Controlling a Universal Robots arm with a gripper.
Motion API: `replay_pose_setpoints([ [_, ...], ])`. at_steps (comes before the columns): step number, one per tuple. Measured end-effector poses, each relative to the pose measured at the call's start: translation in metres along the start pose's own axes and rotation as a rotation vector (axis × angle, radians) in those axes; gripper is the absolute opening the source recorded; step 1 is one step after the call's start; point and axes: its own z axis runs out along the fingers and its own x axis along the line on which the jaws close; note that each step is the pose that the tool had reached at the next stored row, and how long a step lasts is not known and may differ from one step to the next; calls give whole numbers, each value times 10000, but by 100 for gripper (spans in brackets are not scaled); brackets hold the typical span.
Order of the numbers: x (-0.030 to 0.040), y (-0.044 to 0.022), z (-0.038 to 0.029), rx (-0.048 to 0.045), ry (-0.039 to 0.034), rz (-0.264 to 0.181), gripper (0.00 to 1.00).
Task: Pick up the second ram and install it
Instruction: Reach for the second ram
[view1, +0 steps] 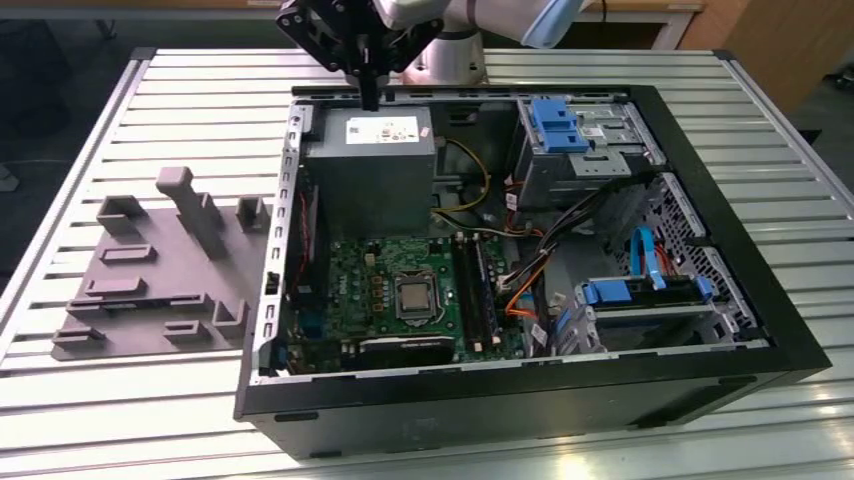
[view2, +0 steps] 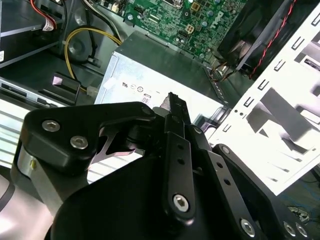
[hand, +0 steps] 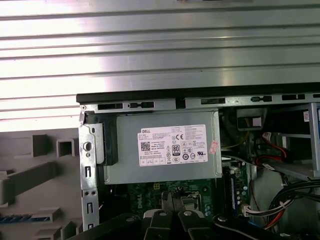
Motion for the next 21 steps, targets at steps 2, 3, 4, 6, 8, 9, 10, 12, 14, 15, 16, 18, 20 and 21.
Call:
replay_pose_setpoints([
  [2, 6, 0, 0, 0, 0, 1, 11],
  [3, 9, -1, 0, 0, 0, 1, 11],
  [4, 11, -1, 0, 0, 0, 1, 11],
  [6, 15, -1, -1, 0, 0, 0, 11],
  [8, 19, -1, 0, 0, 0, 0, 11],
  [9, 21, -2, -1, 0, 0, 0, 11],
  [10, 24, -2, -1, -1, 0, 1, 11],
  [12, 28, -2, -1, 0, 0, 0, 11],
  [14, 33, -2, -1, 0, 0, 1, 11],
  [15, 36, -3, -1, -1, 0, 1, 11],
  [16, 39, -3, -1, 0, 0, 1, 11],
  [18, 46, -3, -1, 0, 0, 1, 11],
  [20, 54, -4, -2, 1, 0, 1, 11],
  [21, 58, -4, -1, 0, 0, 1, 11],
])
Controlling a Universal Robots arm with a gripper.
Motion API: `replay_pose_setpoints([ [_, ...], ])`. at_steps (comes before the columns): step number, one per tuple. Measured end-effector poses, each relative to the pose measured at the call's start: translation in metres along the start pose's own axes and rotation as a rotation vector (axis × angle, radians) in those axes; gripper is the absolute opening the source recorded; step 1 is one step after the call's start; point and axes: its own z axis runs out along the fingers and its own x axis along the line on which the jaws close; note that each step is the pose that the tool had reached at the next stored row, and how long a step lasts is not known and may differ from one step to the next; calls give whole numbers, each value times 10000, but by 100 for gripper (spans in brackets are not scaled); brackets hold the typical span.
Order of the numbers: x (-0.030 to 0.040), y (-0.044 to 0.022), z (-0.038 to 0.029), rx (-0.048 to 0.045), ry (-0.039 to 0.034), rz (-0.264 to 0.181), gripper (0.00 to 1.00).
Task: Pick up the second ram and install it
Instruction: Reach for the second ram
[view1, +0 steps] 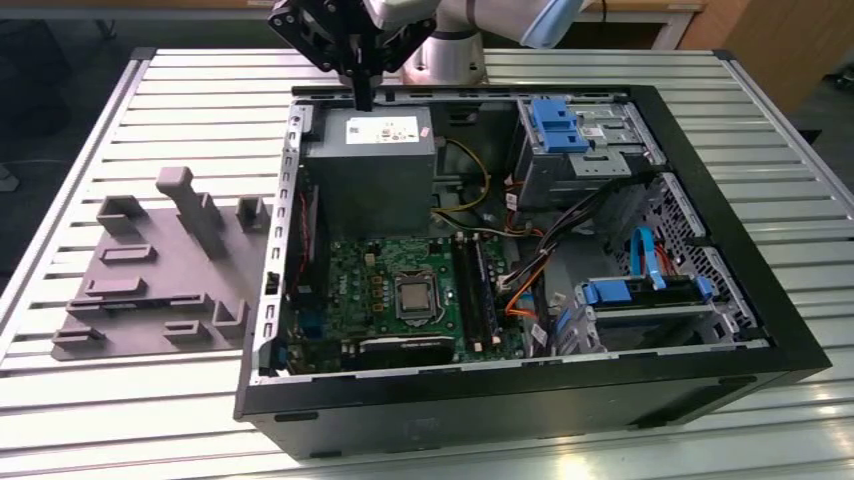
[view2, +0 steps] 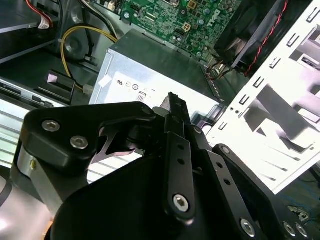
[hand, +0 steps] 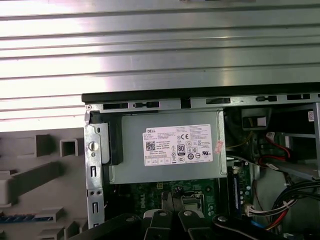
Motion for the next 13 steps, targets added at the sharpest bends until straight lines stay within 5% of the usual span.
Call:
replay_pose_setpoints([
  [13, 64, -5, -2, 0, -1, -1, 11],
])
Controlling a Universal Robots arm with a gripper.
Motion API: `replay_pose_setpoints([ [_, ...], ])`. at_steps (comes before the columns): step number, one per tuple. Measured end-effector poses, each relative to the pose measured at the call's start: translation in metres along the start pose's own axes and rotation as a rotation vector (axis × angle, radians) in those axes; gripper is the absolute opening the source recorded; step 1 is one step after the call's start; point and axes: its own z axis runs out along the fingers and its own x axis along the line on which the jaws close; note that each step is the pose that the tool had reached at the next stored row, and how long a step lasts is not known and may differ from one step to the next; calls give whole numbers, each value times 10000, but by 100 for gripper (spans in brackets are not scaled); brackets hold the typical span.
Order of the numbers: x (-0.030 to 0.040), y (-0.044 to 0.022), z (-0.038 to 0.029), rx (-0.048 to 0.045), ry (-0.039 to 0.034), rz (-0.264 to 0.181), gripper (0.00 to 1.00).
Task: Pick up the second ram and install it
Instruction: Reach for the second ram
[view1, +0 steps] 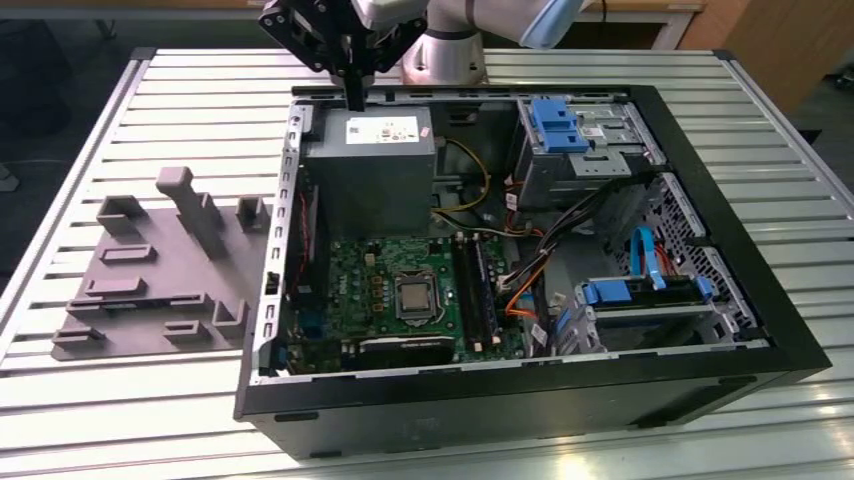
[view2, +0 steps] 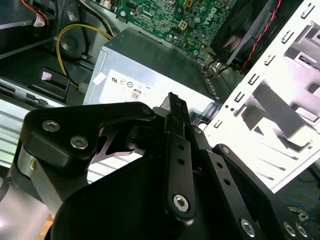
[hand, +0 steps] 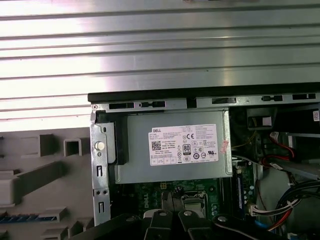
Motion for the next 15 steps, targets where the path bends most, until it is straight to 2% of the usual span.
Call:
replay_pose_setpoints([
  [15, 45, -3, -1, 1, 0, 1, 11],
])
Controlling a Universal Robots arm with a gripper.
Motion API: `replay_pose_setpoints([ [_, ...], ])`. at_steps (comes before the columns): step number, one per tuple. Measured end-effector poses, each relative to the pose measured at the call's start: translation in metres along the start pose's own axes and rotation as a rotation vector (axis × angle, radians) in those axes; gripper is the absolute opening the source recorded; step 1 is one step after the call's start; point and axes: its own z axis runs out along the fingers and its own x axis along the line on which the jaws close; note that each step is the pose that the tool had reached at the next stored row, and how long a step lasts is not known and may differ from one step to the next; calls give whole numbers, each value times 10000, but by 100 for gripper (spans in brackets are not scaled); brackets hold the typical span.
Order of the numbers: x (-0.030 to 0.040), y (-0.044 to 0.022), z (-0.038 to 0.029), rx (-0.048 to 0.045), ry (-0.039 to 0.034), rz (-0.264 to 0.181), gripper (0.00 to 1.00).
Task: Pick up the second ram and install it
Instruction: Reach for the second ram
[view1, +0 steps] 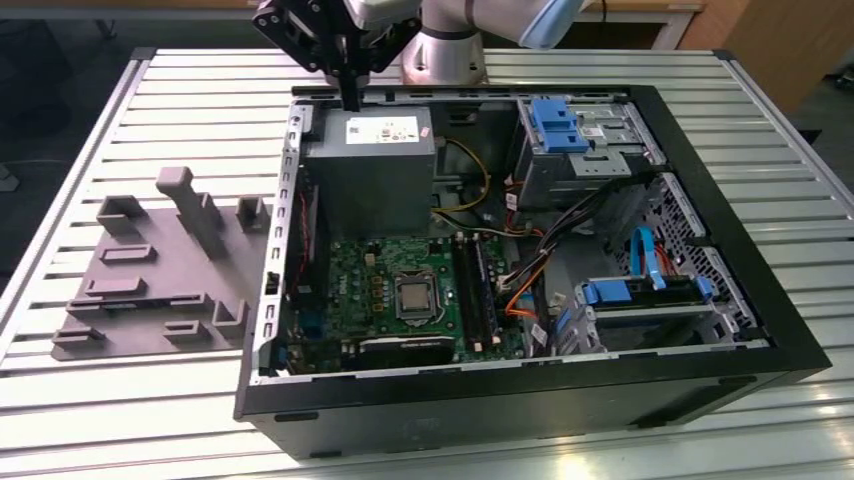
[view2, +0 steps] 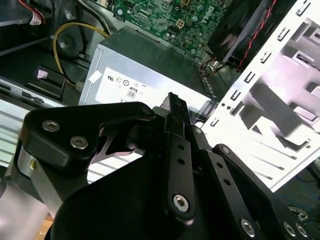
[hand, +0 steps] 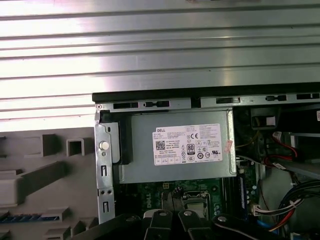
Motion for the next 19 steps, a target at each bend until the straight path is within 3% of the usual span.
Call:
replay_pose_setpoints([
  [19, 36, -3, -1, 0, 0, 1, 11],
])
